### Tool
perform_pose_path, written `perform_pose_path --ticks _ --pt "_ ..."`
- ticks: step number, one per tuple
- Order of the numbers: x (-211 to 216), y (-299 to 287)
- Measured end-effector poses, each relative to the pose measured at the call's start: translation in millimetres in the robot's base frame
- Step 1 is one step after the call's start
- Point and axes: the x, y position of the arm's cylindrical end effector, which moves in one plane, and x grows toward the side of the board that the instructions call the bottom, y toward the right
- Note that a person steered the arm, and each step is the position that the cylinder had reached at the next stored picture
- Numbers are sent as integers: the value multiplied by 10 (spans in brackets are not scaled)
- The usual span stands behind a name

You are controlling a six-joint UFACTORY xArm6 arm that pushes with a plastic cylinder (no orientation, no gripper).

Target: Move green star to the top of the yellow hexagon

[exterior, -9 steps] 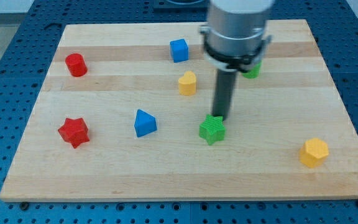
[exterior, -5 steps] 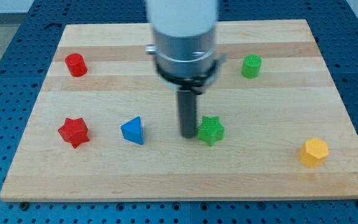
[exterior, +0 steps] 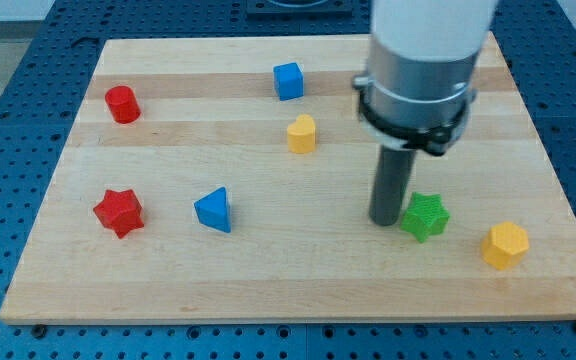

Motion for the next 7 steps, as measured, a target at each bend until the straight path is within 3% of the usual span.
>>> perform_pose_path --ticks 2,3,5,7 --pt "-7 303" --pt "8 139" --pt "461 45" --pt "168 311"
